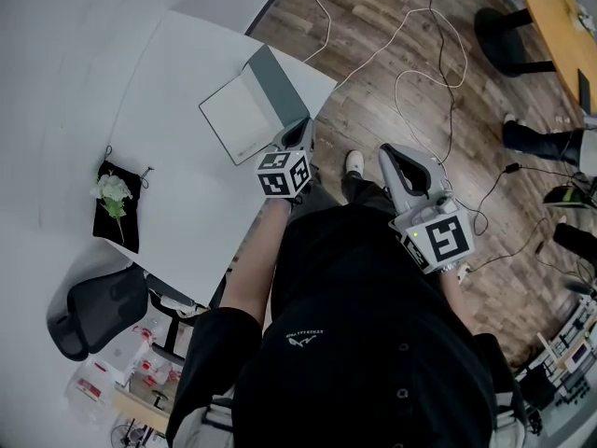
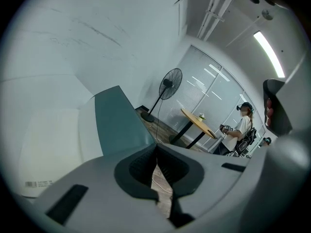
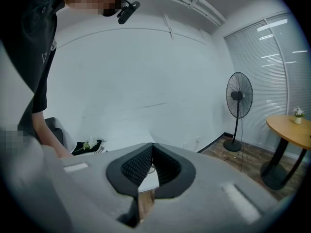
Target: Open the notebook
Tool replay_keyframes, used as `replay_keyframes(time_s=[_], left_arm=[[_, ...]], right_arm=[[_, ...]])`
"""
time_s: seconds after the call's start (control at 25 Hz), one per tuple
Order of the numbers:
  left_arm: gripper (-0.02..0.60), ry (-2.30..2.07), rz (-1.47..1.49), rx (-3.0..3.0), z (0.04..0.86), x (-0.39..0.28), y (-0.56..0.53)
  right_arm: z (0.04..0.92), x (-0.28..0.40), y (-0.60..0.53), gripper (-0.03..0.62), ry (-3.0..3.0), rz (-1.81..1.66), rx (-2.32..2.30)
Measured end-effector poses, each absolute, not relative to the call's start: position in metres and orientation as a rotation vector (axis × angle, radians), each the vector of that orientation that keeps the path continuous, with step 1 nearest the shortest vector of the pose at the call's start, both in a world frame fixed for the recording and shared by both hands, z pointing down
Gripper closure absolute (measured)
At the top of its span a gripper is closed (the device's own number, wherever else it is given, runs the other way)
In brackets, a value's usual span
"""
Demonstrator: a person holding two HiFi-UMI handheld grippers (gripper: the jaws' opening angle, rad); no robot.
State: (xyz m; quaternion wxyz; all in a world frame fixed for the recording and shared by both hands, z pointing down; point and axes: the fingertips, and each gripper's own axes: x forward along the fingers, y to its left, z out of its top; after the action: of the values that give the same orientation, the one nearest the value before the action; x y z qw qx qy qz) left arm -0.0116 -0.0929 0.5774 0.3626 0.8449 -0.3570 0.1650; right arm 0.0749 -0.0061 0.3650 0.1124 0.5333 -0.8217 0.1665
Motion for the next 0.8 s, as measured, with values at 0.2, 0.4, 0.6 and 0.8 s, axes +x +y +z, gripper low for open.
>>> replay_keyframes(time_s=[0.2,0.4,0.6,0.8], left_arm=[[0.574,-0.886,0.46,2.172,0.585,0.0,-0.088],[0.574,-0.846,0.503,2.171,0.593,0.007,-0.083],[0.574,-0.825,0.535,2.158,0.601,0.012,-0.083],[0.574,-0.806,0.573,2.145,0.615,0.019,-0.082]], right_arm=[[0.367,0.084,-0.004,0.589,-2.386,0.504,1.607],[0.368,0.092,-0.001,0.589,-2.356,0.519,1.653],[0.369,0.1,0.001,0.588,-2.329,0.533,1.688],[0.372,0.105,0.005,0.588,-2.302,0.544,1.714]])
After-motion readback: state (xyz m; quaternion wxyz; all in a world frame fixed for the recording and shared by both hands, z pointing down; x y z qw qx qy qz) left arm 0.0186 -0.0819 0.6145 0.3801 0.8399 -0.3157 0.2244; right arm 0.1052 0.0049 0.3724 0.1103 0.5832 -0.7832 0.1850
